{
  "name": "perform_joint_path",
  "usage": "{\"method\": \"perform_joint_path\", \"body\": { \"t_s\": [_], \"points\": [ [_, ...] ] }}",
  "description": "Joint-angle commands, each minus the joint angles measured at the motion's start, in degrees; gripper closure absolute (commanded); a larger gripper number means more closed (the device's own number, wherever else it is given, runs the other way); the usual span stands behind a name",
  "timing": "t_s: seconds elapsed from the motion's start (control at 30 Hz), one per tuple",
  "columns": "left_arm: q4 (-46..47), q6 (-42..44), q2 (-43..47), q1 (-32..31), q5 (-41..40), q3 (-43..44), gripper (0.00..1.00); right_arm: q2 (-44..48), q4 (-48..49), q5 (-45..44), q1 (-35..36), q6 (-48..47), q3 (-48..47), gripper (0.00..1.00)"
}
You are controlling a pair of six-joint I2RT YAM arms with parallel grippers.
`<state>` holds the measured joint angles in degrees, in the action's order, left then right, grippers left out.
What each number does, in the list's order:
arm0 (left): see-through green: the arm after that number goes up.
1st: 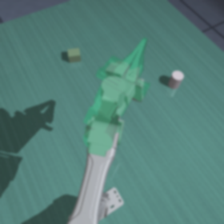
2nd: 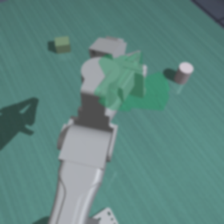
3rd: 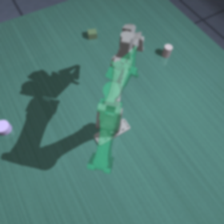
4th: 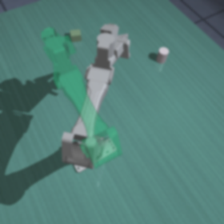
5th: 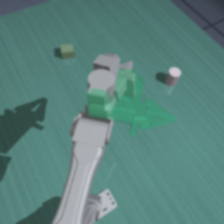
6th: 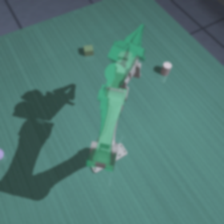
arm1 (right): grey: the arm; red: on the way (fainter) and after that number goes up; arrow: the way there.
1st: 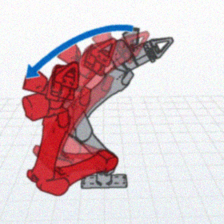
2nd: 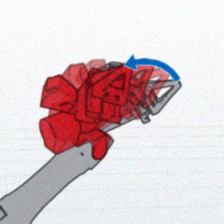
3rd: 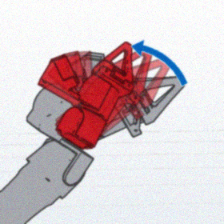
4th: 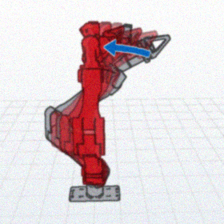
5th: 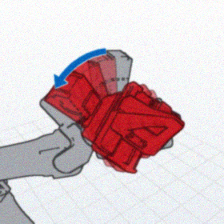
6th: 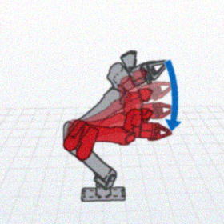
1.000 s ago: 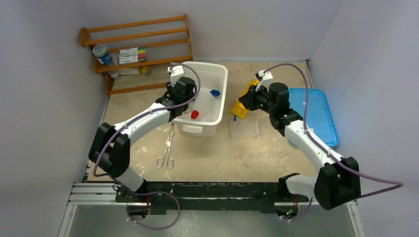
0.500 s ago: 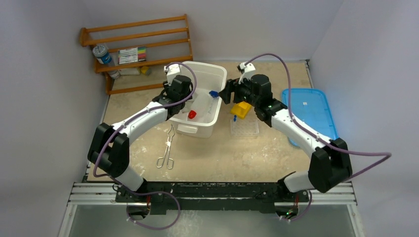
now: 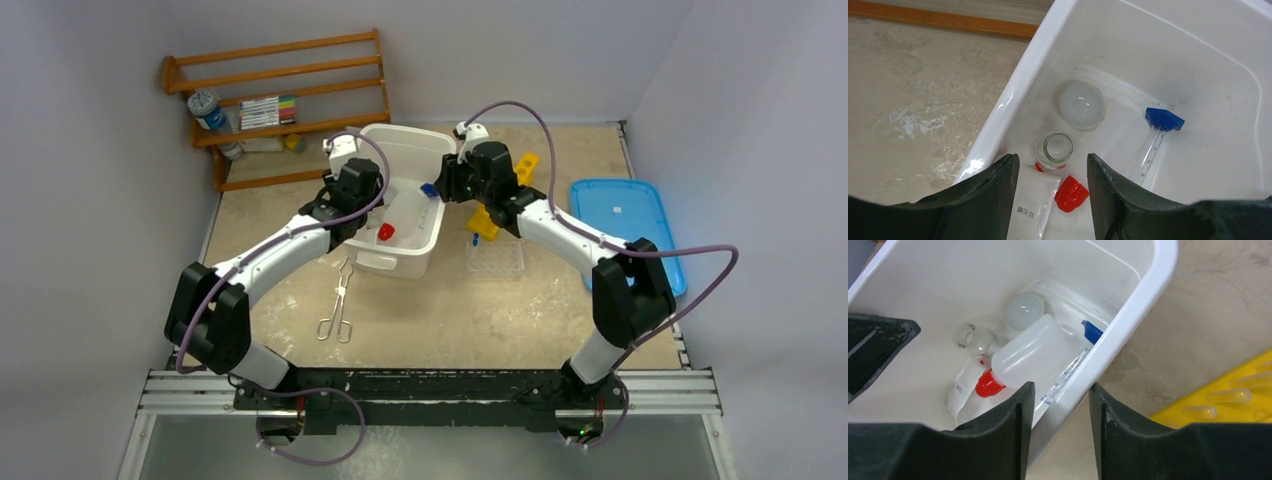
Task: Organize the chemistry lab equipment
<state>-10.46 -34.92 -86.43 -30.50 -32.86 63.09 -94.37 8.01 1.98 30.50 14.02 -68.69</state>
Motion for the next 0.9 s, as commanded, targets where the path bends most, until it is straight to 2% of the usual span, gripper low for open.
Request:
{"method": "perform_joint_path", "body": {
  "t_s": [0.0,0.07,0.13,0.2,0.27,0.3,0.43,0.53,0.6,0.87],
  "points": [
    [0.06,-0.45,3.38,0.44,-1.35,-0.75,0.48,-2.0,1.16,-1.66,0.84,-0.8,-4.98,0.62],
    [-0.13,-0.45,4.04,0.44,-1.35,-0.99,0.48,-3.58,1.01,-2.12,0.93,-0.92,-6.71,0.78],
    [-0.05,-0.45,5.22,0.44,-0.95,-1.48,0.48,-5.17,0.76,-3.17,0.92,-1.15,-8.82,0.87],
    [0.07,-0.24,6.39,0.44,-0.36,-1.86,0.48,-6.76,0.0,-4.51,1.04,-1.61,-11.24,0.92],
    [0.09,0.07,7.52,0.44,-0.02,-2.04,0.48,-8.26,-0.48,-5.66,0.95,-2.44,-13.43,0.91],
    [-0.03,0.23,8.17,0.44,-0.09,-2.09,0.48,-8.86,-0.91,-5.82,0.96,-2.81,-14.58,0.87],
    [-0.97,0.8,9.8,0.44,-0.8,-2.0,0.48,-9.55,-1.21,-5.67,1.01,-4.27,-17.08,0.54],
    [-1.4,0.98,11.23,0.44,-1.3,-2.36,0.48,-8.52,-0.62,-5.15,0.94,-4.43,-16.84,0.41],
    [-1.6,1.16,12.16,0.44,-1.68,-2.61,0.48,-7.5,-0.45,-5.14,0.96,-4.57,-16.29,0.35],
    [-3.57,1.11,16.64,0.44,-3.62,-3.83,0.46,2.63,2.35,-5.14,0.93,-5.06,-11.14,0.32]
  ]
}}
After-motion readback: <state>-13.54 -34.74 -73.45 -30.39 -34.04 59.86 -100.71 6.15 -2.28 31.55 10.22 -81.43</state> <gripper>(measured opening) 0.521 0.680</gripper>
